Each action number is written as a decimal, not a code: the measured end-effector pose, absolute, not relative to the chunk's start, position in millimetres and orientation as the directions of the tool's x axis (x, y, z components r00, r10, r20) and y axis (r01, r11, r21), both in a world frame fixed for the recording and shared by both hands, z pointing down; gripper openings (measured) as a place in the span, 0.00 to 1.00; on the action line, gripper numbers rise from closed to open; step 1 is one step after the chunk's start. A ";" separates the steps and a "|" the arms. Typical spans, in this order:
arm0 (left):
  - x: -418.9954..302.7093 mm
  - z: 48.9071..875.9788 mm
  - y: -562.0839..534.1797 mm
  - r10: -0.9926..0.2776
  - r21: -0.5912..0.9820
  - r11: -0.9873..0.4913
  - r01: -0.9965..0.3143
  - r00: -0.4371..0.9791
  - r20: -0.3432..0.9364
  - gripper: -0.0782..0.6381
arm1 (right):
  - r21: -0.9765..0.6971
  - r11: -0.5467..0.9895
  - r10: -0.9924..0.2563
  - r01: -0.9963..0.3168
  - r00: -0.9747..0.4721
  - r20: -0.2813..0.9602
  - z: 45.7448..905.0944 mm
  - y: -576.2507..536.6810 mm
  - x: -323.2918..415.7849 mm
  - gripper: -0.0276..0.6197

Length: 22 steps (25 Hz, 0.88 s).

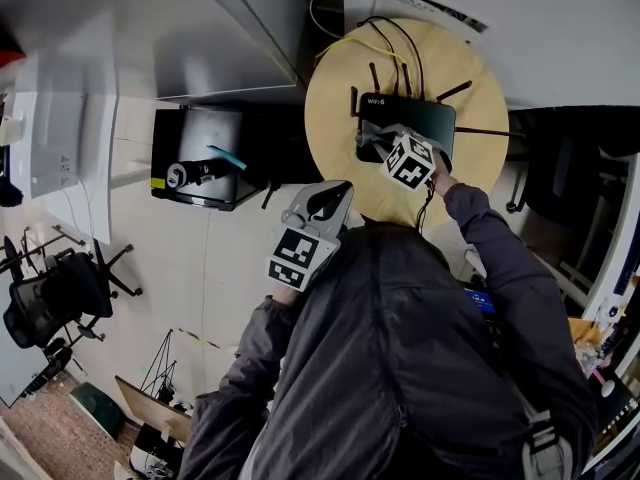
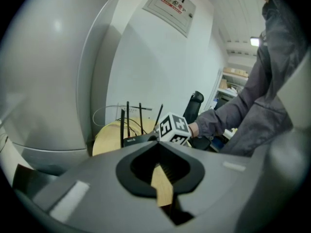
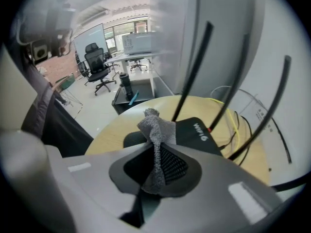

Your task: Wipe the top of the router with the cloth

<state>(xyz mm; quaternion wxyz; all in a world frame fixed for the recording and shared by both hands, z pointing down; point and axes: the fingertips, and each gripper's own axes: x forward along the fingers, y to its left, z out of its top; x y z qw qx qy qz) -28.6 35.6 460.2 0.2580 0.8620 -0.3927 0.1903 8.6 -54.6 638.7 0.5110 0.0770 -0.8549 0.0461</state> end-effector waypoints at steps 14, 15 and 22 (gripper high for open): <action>-34.1 460.6 46.8 -0.592 0.294 -0.532 -0.794 0.597 0.542 0.11 | 0.046 0.941 -0.180 -0.336 -0.381 0.907 650.4 -132.8 56.3 0.09; -33.2 460.9 47.1 -0.589 0.295 -0.534 -0.793 0.599 0.542 0.11 | 0.034 0.943 -0.168 -0.332 -0.386 0.907 651.2 -126.4 56.1 0.09; -26.1 461.3 45.2 -0.567 0.299 -0.564 -0.770 0.624 0.538 0.11 | -0.001 0.971 -0.099 -0.240 -0.406 0.908 647.5 -62.9 56.8 0.09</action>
